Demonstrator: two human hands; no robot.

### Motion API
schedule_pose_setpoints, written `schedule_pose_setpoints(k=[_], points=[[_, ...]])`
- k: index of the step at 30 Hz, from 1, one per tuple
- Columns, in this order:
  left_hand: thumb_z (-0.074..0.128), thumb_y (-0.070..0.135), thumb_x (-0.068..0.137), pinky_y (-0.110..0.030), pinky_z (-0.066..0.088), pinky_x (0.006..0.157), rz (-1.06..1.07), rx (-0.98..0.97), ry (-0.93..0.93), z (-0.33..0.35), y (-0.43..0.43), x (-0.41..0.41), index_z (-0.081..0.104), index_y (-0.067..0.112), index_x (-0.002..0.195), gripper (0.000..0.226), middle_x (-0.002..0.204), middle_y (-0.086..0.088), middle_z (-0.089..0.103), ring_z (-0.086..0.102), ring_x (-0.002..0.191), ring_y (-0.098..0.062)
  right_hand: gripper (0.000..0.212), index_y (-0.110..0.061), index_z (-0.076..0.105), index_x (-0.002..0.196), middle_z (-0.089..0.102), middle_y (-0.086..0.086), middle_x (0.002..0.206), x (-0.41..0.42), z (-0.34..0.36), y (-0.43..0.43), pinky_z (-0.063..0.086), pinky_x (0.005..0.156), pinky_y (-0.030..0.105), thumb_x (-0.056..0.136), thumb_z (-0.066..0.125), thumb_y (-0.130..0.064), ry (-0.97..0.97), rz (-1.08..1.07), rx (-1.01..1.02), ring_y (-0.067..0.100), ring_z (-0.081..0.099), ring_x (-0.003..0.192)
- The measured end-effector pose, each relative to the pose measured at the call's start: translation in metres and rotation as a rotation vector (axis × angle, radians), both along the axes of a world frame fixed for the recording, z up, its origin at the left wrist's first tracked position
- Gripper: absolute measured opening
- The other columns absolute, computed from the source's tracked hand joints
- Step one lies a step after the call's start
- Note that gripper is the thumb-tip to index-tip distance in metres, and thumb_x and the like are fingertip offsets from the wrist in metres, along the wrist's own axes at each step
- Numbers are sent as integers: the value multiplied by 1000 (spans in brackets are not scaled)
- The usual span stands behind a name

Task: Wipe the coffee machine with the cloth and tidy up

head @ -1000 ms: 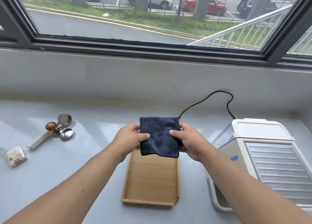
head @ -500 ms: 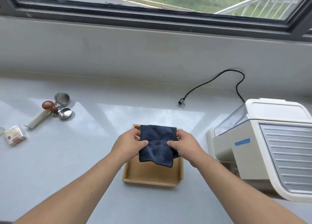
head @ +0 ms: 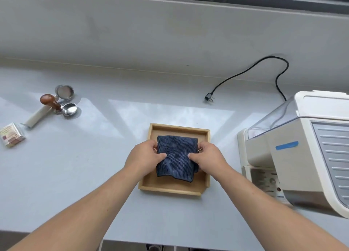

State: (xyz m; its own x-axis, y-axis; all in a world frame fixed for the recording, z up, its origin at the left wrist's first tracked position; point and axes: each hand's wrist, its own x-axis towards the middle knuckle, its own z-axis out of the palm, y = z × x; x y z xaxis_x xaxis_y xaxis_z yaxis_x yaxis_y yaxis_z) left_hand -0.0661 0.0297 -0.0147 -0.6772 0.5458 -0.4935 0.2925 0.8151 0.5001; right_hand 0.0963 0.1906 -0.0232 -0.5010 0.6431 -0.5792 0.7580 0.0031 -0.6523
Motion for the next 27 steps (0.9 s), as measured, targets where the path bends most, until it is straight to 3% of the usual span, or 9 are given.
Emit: schedule_pose_setpoints(k=[7, 12, 16, 18, 22, 27], points=[[78, 46, 84, -31, 43, 64, -33, -49, 68, -10, -1, 5, 61, 31, 95, 25, 83, 15, 65, 65, 86, -19, 23, -21, 58, 91, 70, 4, 89, 0, -9, -6, 63, 74, 47, 84, 77, -31, -120, 99, 140, 30, 72, 81], [73, 50, 82, -32, 47, 64, -79, -76, 138, -10, -3, 6, 59, 30, 97, 28, 82, 15, 65, 64, 85, -21, 24, -21, 56, 98, 69, 0, 89, 0, -6, -10, 60, 70, 41, 86, 74, -32, -149, 140, 218, 27, 71, 77], [70, 51, 82, -35, 49, 66, -137, -90, 227, -7, -2, 10, 57, 28, 115, 42, 100, 8, 71, 67, 93, -26, 36, -25, 48, 109, 63, -7, 85, 4, -2, -12, 45, 62, 34, 87, 74, -36, -156, 203, 378, 22, 63, 78], [70, 52, 82, -35, 47, 65, -162, -90, 263, -5, -3, 13, 52, 27, 124, 52, 109, 5, 69, 68, 94, -28, 38, -25, 45, 112, 63, -6, 89, 6, 0, -15, 48, 62, 36, 88, 73, -36, -140, 233, 439, 24, 63, 78], [73, 53, 82, -38, 55, 72, -254, -59, 345, -6, -6, 17, 45, 27, 136, 66, 130, 1, 56, 65, 105, -28, 42, -24, 49, 123, 60, -1, 118, 12, 0, -19, 55, 78, 40, 90, 70, -37, -89, 368, 584, 25, 62, 101], [72, 59, 81, -40, 49, 104, -464, 42, 439, -8, -8, 17, 48, 25, 145, 76, 152, 4, 45, 49, 131, -23, 56, -19, 55, 137, 57, 3, 132, 19, -6, -22, 47, 106, 38, 88, 70, -42, -6, 575, 712, 26, 51, 123]])
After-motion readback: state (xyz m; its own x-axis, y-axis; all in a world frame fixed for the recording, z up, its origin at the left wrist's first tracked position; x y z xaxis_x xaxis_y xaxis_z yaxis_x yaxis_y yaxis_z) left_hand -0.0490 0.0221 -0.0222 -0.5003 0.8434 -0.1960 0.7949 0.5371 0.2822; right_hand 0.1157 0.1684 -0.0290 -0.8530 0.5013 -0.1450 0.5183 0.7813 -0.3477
